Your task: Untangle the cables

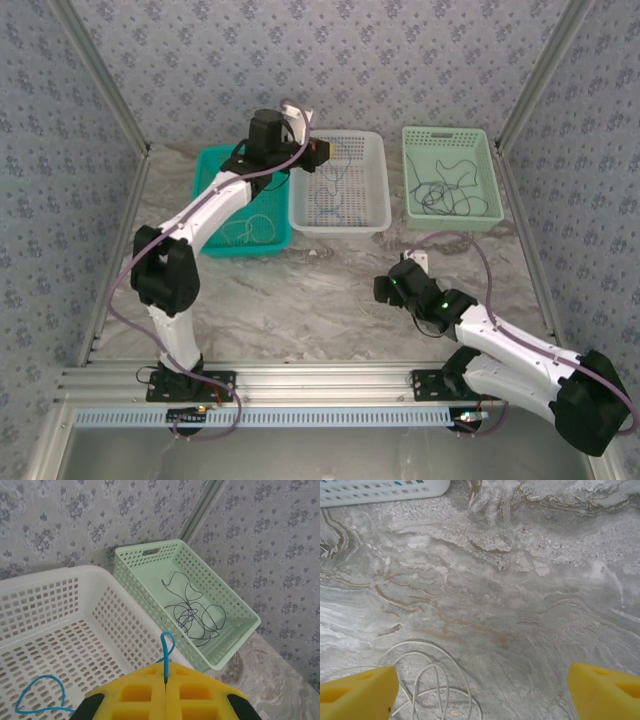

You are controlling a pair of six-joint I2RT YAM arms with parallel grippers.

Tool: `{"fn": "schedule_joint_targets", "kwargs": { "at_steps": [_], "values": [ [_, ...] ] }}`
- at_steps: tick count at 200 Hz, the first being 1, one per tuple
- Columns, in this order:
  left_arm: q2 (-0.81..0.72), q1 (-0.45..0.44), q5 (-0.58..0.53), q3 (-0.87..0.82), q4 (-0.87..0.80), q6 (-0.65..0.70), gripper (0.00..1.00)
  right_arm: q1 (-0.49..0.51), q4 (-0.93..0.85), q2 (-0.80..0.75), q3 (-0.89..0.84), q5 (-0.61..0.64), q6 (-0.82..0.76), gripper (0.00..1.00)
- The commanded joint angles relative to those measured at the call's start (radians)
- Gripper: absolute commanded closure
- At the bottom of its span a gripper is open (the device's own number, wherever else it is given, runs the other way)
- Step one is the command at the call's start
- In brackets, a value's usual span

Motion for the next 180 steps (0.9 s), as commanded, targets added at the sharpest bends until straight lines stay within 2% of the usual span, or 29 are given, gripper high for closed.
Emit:
{"fn": "schedule_joint_targets", "kwargs": {
  "at_steps": [1, 24, 41, 53, 68, 102, 129, 143, 180],
  "values": [
    [0.052, 0.011, 0.035, 0.067, -0.035, -0.037, 0.96, -0.008, -0.059, -0.01, -0.005, -0.014, 0.037, 0.1],
    [0.093, 0.014, 0.026, 0.077, -0.053, -0.05, 0.95, -0.021, -0.103, -0.001, -0.004, -0.034, 0.075, 0.12],
    [0.106, 0.013, 0.014, 0.076, -0.073, -0.054, 0.89, -0.033, -0.126, 0.013, -0.004, -0.051, 0.092, 0.15],
    [0.107, 0.012, 0.001, 0.074, -0.092, -0.049, 0.82, -0.033, -0.121, 0.022, -0.003, -0.069, 0.083, 0.16],
    [0.104, 0.011, -0.018, 0.073, -0.122, -0.038, 0.68, -0.033, -0.113, 0.021, -0.005, -0.101, 0.068, 0.17],
    [0.064, 0.003, -0.04, 0.039, -0.146, -0.004, 0.43, -0.034, -0.106, 0.016, -0.009, -0.106, 0.086, 0.17],
    [0.004, -0.025, -0.081, -0.006, -0.157, 0.05, 0.34, -0.036, -0.075, 0.014, -0.008, -0.114, 0.092, 0.18],
    [-0.038, -0.047, -0.101, -0.047, -0.149, 0.09, 0.26, -0.043, -0.077, 0.021, -0.005, -0.105, 0.092, 0.18],
    [-0.197, -0.108, -0.14, -0.265, -0.029, 0.177, 0.15, -0.087, -0.102, 0.025, 0.02, -0.107, 0.061, 0.15]
  ]
}}
